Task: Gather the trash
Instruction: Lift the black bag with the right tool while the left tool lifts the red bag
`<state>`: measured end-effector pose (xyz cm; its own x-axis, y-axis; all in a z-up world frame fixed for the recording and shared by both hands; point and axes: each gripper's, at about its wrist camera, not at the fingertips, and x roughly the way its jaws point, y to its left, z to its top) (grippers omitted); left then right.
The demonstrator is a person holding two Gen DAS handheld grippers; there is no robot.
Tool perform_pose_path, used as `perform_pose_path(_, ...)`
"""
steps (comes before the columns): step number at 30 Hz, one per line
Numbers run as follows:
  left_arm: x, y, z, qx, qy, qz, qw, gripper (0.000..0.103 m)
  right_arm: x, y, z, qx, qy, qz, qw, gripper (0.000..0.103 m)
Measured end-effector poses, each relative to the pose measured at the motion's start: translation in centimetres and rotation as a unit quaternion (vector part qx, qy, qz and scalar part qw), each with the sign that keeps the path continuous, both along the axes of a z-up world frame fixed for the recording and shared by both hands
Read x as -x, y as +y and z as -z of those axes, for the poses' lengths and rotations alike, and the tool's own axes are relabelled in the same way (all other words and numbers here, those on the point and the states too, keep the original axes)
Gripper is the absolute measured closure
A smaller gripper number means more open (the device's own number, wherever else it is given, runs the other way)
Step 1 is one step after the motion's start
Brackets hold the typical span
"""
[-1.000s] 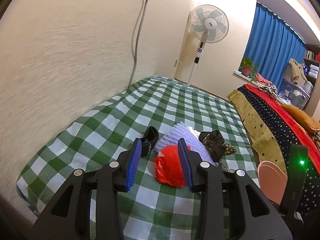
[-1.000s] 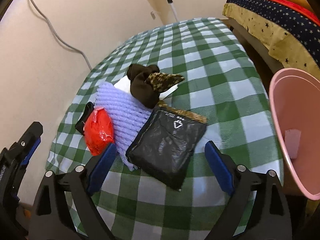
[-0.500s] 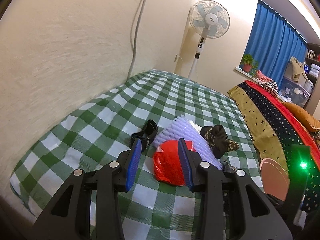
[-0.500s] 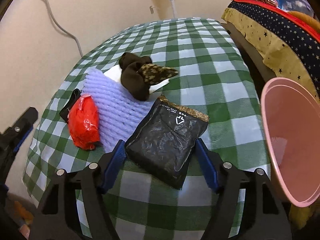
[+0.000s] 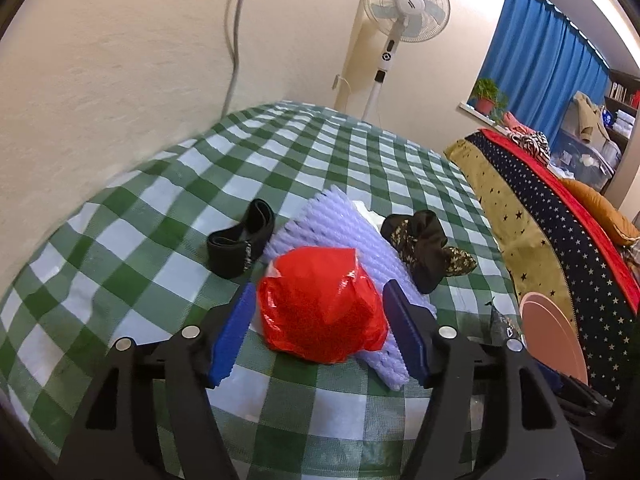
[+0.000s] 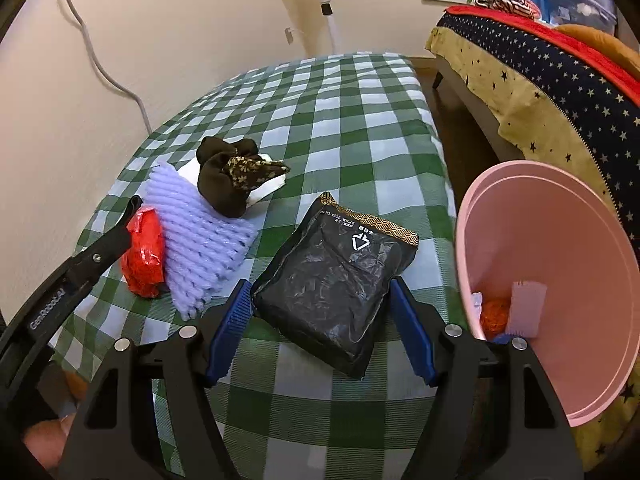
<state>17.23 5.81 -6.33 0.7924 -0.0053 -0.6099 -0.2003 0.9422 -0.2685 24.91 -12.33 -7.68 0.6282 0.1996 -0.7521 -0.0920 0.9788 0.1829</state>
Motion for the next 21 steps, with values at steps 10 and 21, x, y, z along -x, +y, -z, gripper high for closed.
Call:
perform_pose_path(10,-1.2,-0.1,1.3,0.007,0.036,0.012,0.9993,0.034,0.0,-0.4,-0.4,-0.002,-0.008,-0.001,1.000,0.034)
perform_pose_path(21,-1.2,-0.4,1.5,0.009,0.035,0.025,0.9990,0.053,0.8,0.1,-1.3,0.005,-0.029,-0.012,0.999,0.034)
